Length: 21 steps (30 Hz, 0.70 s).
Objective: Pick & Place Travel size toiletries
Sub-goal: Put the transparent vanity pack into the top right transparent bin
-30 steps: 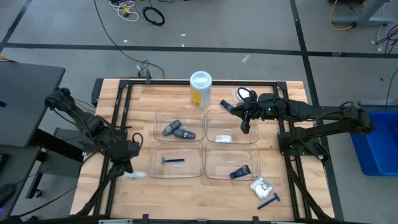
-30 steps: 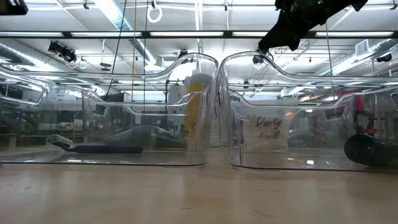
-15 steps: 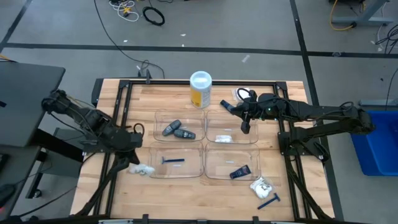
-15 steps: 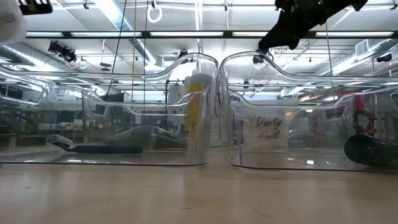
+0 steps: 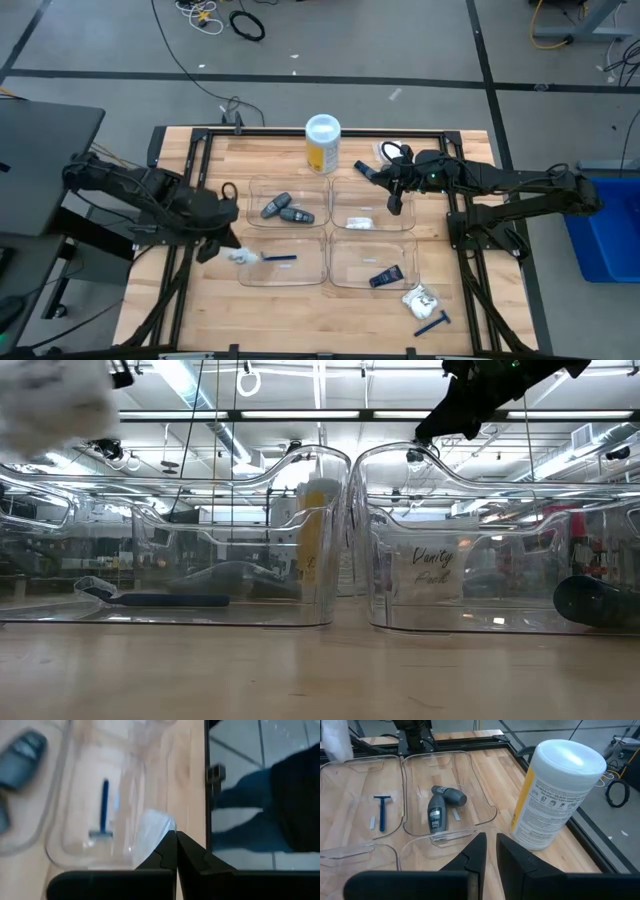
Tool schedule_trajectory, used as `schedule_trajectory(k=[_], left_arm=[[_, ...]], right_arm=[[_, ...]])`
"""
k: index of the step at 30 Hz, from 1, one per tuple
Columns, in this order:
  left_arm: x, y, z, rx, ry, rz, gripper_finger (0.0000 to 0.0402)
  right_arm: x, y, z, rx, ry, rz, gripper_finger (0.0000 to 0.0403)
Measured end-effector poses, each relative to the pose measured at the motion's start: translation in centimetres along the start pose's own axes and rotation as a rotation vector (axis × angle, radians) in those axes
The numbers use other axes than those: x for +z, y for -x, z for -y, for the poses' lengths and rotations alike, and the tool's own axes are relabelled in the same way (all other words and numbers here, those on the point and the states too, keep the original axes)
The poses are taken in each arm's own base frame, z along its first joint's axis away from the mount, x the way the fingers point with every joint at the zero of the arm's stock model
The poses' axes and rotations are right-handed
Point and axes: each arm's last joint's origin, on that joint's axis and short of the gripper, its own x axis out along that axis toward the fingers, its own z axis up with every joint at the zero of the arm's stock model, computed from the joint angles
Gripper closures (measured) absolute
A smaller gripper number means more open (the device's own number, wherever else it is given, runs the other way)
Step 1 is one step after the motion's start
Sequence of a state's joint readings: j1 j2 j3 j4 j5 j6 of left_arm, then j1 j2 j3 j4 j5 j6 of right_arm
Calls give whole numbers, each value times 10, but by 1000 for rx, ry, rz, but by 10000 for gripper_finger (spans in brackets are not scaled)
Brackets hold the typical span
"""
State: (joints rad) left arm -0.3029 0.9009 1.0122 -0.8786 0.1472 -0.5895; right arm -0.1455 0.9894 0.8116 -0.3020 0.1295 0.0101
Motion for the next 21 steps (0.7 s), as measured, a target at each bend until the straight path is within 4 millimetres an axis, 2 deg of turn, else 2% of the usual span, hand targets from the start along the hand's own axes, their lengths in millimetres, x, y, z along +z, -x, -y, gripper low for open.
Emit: schedule_trajectory(k=[9,21], left_arm=[[19,4,-15,44,-58,138,401],[43,17,-39,197,-159,335,401]], right_arm=[[0,0,0,0,0,0,354],[0,0,0,0,0,0,353]])
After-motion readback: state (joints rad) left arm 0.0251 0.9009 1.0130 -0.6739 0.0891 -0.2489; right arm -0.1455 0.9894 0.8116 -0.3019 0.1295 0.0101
